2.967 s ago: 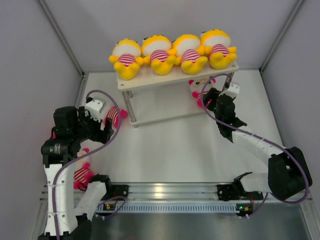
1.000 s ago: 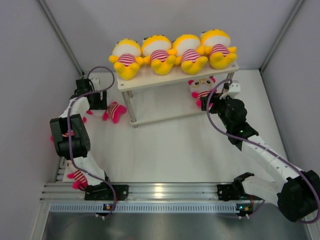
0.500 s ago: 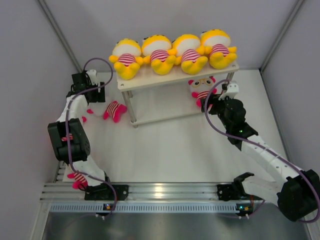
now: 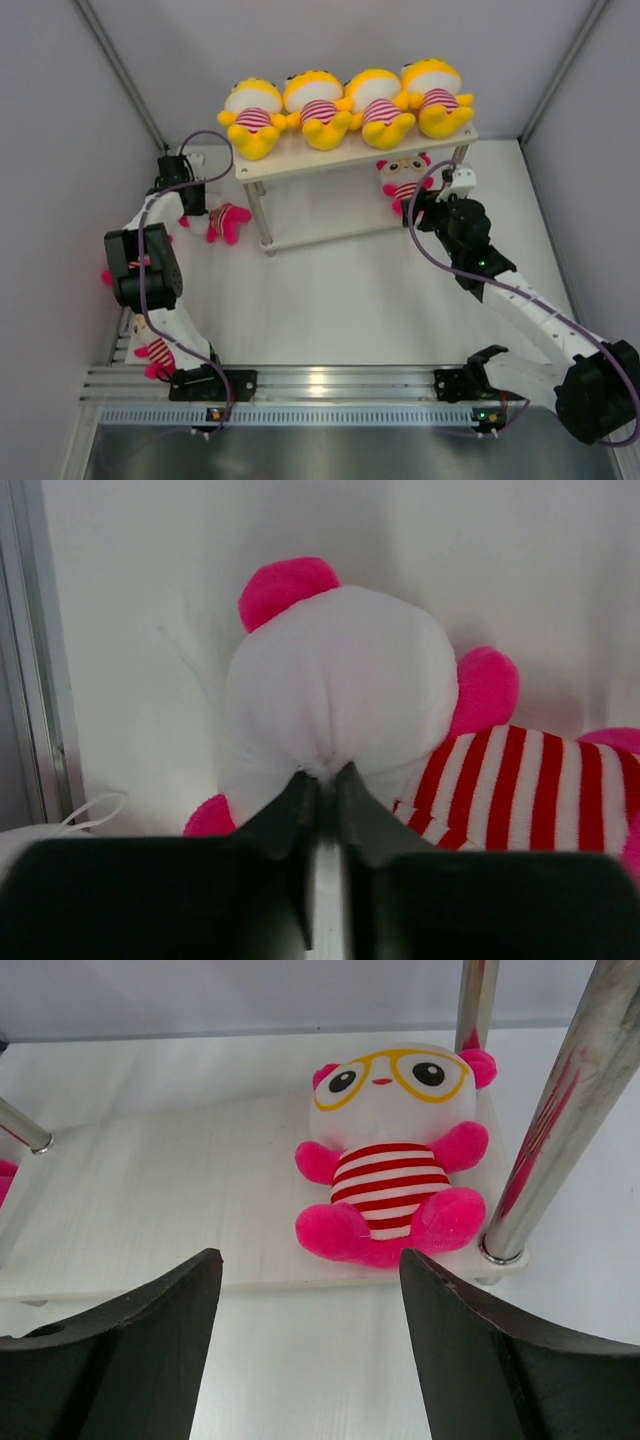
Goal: Place and organize the stuffed toys onto the shelf
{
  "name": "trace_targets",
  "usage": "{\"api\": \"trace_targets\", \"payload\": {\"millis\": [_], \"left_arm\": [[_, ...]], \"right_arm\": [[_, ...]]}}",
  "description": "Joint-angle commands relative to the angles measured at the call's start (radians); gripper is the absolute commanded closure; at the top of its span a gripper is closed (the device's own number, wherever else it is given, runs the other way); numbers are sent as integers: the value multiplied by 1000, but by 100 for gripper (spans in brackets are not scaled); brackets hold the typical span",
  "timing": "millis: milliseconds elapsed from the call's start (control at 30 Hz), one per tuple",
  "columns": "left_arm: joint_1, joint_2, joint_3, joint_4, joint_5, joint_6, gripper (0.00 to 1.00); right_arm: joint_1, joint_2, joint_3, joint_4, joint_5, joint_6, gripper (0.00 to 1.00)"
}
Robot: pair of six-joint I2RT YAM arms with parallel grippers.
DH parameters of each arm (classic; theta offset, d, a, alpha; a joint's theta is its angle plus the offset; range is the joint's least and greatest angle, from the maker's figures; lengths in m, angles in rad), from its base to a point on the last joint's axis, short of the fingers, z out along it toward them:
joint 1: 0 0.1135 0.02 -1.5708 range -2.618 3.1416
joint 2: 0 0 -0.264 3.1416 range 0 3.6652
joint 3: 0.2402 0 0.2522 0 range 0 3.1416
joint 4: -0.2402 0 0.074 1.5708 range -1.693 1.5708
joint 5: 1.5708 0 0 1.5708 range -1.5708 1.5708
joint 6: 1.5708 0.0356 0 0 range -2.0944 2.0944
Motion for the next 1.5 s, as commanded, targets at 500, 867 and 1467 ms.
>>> {"api": "trace_targets", "payload": {"millis": [500, 867, 1467], "left_arm": [[9, -842, -283, -304, 190, 36, 100], [9, -1160, -98, -586, 291, -52, 100], [9, -1232, -87, -615, 357, -100, 100]], "right_arm": [[386, 80, 245, -81, -333, 94, 28], [700, 339, 349, 343, -449, 322, 14], [751, 553, 444, 582, -390, 542, 18]]}}
